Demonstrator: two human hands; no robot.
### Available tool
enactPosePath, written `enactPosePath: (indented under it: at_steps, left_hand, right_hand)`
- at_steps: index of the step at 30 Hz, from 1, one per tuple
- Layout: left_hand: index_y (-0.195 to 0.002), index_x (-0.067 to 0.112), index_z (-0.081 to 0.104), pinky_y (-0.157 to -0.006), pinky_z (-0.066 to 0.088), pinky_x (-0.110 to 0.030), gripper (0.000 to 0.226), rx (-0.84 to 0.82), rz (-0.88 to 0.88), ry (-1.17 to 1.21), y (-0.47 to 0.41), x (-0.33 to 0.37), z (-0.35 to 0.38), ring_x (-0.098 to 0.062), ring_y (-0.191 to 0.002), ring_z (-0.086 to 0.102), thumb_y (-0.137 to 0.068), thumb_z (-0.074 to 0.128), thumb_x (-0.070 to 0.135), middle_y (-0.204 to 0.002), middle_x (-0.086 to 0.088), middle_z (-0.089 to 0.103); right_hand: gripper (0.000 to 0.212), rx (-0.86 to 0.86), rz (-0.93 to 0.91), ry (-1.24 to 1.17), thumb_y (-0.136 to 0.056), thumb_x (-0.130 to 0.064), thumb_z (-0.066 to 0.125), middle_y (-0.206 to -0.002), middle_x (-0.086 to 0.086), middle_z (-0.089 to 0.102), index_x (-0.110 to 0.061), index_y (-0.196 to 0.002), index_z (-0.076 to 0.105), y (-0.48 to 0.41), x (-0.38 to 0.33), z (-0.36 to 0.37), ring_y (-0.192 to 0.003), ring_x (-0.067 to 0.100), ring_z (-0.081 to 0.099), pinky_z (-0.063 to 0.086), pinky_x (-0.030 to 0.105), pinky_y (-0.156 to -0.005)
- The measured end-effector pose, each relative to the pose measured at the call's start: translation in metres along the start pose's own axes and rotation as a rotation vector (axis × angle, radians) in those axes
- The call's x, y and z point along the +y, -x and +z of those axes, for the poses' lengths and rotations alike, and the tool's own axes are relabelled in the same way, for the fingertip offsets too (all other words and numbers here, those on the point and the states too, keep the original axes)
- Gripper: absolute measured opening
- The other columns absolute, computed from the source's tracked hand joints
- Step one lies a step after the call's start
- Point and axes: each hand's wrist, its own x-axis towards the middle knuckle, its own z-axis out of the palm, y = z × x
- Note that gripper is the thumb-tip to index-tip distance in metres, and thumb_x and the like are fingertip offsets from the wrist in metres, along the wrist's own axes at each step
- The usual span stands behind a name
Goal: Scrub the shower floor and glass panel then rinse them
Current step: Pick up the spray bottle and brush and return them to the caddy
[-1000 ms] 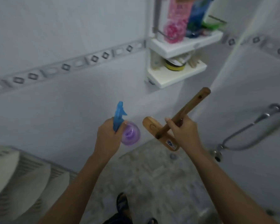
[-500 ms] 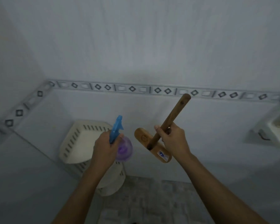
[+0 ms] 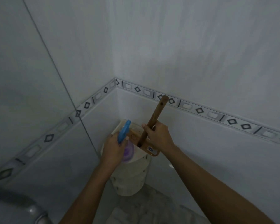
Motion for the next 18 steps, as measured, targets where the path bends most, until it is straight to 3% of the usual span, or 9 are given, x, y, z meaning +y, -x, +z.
enactPosePath:
  at_steps: [4, 7, 11, 16, 18]
  left_hand:
    - [-0.108, 0.005, 0.068, -0.071, 0.045, -0.031, 0.031, 0.016, -0.075, -0.06, -0.013, -0.016, 0.001, -0.032, -0.086, 0.065, -0.097, 0.062, 0.034, -0.095, -0.018, 0.063]
    - [-0.115, 0.005, 0.066, -0.078, 0.048, -0.034, 0.03, 0.048, -0.131, -0.102, -0.018, -0.019, 0.003, -0.034, -0.092, 0.063, -0.098, 0.062, 0.03, -0.102, -0.02, 0.06]
    - [-0.125, 0.006, 0.063, -0.081, 0.047, -0.03, 0.034, 0.058, -0.208, -0.091, -0.022, -0.022, 0.01, -0.026, -0.091, 0.059, -0.099, 0.061, 0.027, -0.107, -0.016, 0.055]
    - [-0.129, 0.006, 0.062, -0.079, 0.041, -0.025, 0.036, 0.077, -0.258, -0.105, -0.023, -0.027, 0.014, -0.02, -0.088, 0.052, -0.099, 0.062, 0.025, -0.109, -0.019, 0.053]
    - [-0.13, 0.006, 0.061, -0.08, 0.04, -0.024, 0.036, 0.084, -0.27, -0.111, -0.023, -0.028, 0.015, -0.019, -0.087, 0.05, -0.1, 0.061, 0.024, -0.107, -0.015, 0.048]
  right_hand:
    - [0.026, -0.088, -0.011, 0.007, -0.097, -0.045, 0.064, -0.081, -0.005, 0.068, -0.019, -0.094, 0.065, -0.032, 0.006, 0.032, -0.071, 0.002, 0.064, 0.048, 0.018, -0.06]
    - [0.029, -0.147, 0.004, 0.005, -0.098, -0.046, 0.06, -0.084, -0.002, 0.071, -0.018, -0.092, 0.064, -0.048, 0.016, 0.049, -0.076, 0.008, 0.068, 0.057, 0.028, -0.07]
    - [0.037, -0.216, 0.04, -0.005, -0.101, -0.045, 0.056, -0.088, 0.004, 0.074, -0.01, -0.098, 0.068, -0.068, 0.032, 0.064, -0.079, 0.014, 0.071, 0.06, 0.04, -0.077]
    - [0.04, -0.235, 0.055, 0.034, -0.101, -0.043, 0.056, -0.078, 0.006, 0.07, -0.006, -0.088, 0.066, -0.075, 0.044, 0.077, -0.071, 0.018, 0.069, 0.059, 0.04, -0.069]
    - [0.041, -0.231, 0.052, 0.04, -0.101, -0.044, 0.057, -0.072, 0.004, 0.067, -0.008, -0.082, 0.063, -0.074, 0.045, 0.079, -0.067, 0.017, 0.067, 0.054, 0.033, -0.059]
